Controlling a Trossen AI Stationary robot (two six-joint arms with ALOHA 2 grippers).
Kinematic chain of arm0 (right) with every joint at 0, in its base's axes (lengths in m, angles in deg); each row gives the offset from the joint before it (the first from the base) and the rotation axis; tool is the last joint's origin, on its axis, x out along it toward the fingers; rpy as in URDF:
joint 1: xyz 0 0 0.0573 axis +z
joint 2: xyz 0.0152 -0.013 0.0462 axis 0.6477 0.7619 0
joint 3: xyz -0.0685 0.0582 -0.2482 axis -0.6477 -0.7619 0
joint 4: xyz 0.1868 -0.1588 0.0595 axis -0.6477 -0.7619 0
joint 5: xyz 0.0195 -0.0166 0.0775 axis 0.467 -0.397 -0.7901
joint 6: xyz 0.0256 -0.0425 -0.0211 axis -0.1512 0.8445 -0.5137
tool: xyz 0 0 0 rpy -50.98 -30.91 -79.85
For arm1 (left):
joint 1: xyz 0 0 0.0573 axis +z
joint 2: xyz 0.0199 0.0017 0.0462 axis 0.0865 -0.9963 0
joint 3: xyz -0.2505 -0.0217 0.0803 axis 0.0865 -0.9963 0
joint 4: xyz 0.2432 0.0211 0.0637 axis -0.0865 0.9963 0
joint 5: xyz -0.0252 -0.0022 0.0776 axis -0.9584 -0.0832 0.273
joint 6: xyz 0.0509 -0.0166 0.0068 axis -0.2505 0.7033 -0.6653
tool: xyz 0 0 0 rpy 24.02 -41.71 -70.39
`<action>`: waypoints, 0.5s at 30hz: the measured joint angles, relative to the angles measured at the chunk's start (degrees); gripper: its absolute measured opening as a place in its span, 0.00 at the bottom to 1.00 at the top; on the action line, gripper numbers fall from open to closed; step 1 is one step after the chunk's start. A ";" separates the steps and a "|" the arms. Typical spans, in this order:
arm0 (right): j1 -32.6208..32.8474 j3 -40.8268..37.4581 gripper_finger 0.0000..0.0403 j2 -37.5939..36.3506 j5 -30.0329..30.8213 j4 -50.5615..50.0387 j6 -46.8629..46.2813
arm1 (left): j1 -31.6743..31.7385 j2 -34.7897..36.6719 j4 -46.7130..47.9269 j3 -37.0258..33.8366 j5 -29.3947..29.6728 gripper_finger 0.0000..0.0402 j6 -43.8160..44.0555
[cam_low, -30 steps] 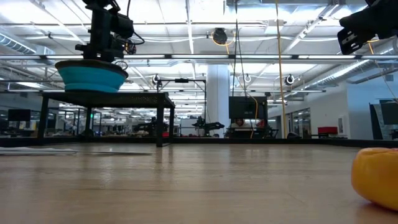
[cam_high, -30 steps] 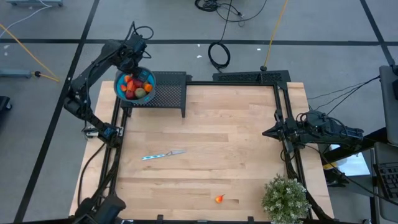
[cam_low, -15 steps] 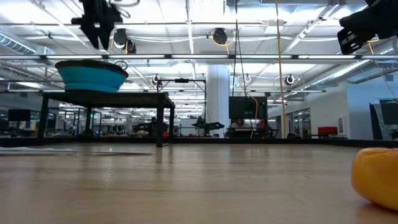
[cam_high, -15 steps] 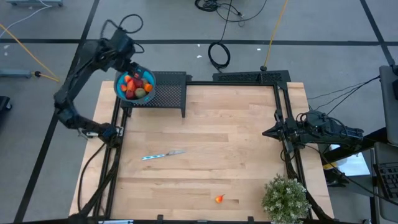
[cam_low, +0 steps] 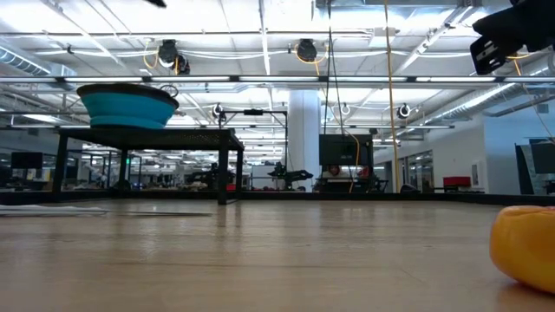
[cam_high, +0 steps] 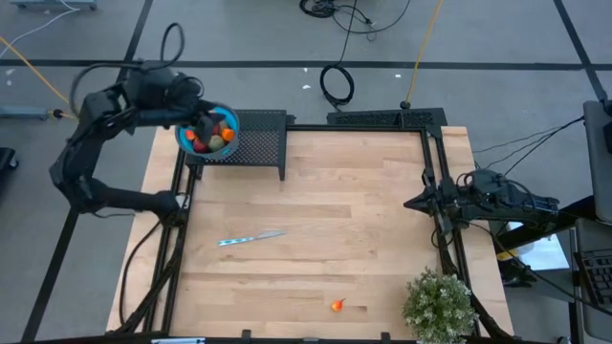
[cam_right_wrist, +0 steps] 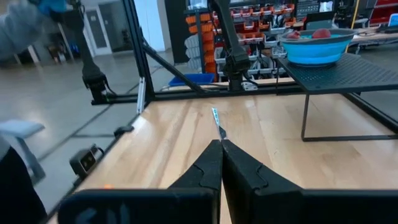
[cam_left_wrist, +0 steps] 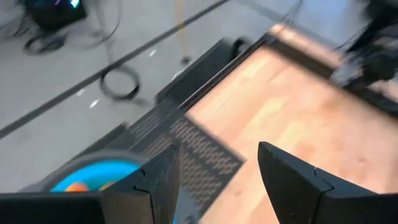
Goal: Pick & Place Fruit
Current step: Put the peach into the blue strainer bowl on the shelf
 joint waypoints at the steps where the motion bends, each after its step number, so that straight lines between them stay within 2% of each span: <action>1: -0.01 0.00 0.00 0.00 0.02 0.39 -0.93 | -1.21 0.61 -0.90 0.00 -0.05 0.53 0.61; 8: 0.00 0.00 0.00 0.00 0.02 5.02 -4.51 | -10.22 4.18 -7.95 -2.22 1.13 0.53 3.94; 15: -0.01 0.01 0.00 0.02 0.03 7.54 -4.54 | -19.91 7.55 -18.57 -10.97 7.21 0.53 4.81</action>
